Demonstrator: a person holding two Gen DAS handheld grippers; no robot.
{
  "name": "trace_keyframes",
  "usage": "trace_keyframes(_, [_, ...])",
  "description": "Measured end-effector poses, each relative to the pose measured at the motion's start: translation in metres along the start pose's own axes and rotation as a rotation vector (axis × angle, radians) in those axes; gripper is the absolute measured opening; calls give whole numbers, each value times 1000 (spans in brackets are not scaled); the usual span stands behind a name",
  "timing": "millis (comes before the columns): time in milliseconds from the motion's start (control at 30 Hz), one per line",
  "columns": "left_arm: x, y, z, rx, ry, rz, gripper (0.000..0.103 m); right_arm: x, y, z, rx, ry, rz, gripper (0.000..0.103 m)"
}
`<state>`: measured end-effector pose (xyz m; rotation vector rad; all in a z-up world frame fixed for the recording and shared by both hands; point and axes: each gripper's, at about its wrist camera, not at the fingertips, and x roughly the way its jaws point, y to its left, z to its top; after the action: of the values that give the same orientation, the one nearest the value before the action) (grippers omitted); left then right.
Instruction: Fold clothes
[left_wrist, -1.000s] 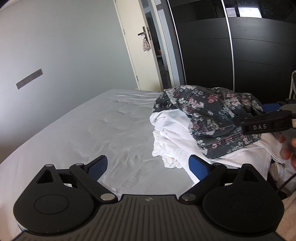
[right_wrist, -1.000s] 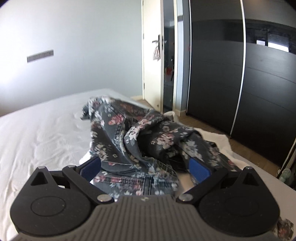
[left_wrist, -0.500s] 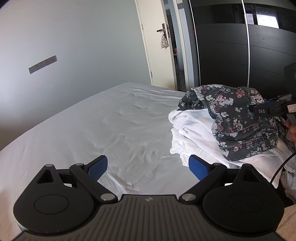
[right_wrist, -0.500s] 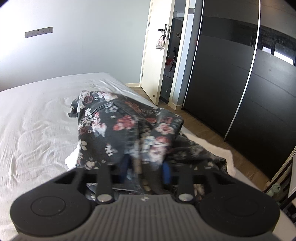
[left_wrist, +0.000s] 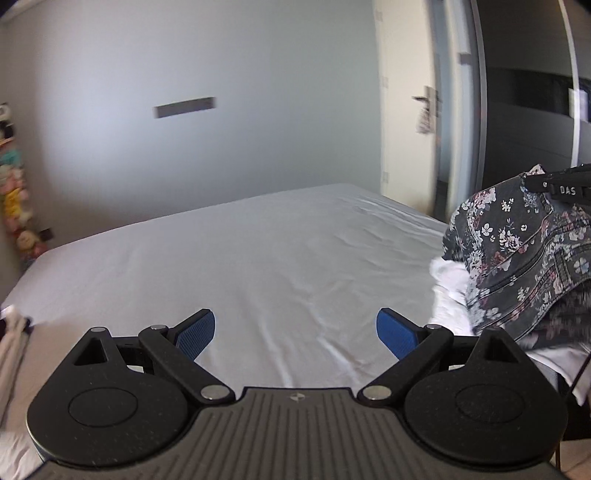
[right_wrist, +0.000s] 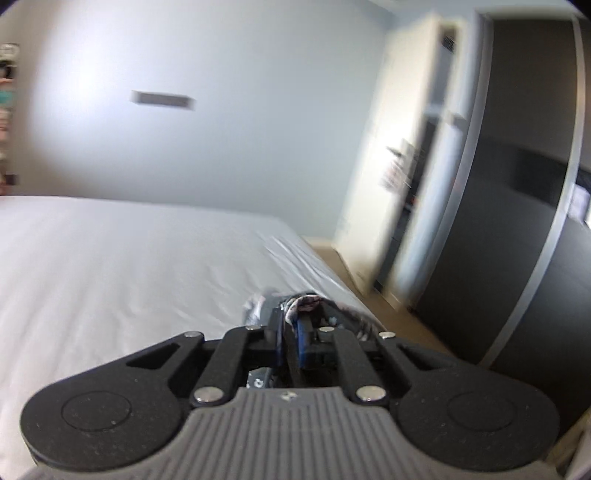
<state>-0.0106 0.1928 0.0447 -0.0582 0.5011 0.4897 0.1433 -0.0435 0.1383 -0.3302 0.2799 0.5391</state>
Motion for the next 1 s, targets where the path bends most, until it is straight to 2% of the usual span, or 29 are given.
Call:
trace_keyframes(133, [-22,60,-11,-53,-16,103,103,-14,82,45,-64,-67,176,8])
trace_keyframes(267, [-44,115,-28,-95,-16,195,103,-32,182,63,-113,-108,384,8])
trace_keyframes(433, [-64,175,-54,-153,15,287,103,-50,301,50,-114,-60,627,8])
trace_keyframes(533, [-69,206,-69,-192,45,323,103,-46,352,31,-110,5,720,8])
trace_keyframes(633, [-75,226,-88,-228,78,330,103,-31,376,6,-91,91,801,8])
trace_keyframes(800, [-69,234,-112,-246,123,293,103,-19,405,-34,-136,215,827,13])
trace_keyframes(867, [-67,227,-121,-244,135,272,103,-22,403,-37,-132,232,832,13])
trace_keyframes(933, [-64,223,-127,-248,150,252,103,-27,397,-39,-126,233,834,28])
trace_keyframes(1000, [-64,214,-133,-246,162,228,103,-35,386,-40,-123,220,831,35])
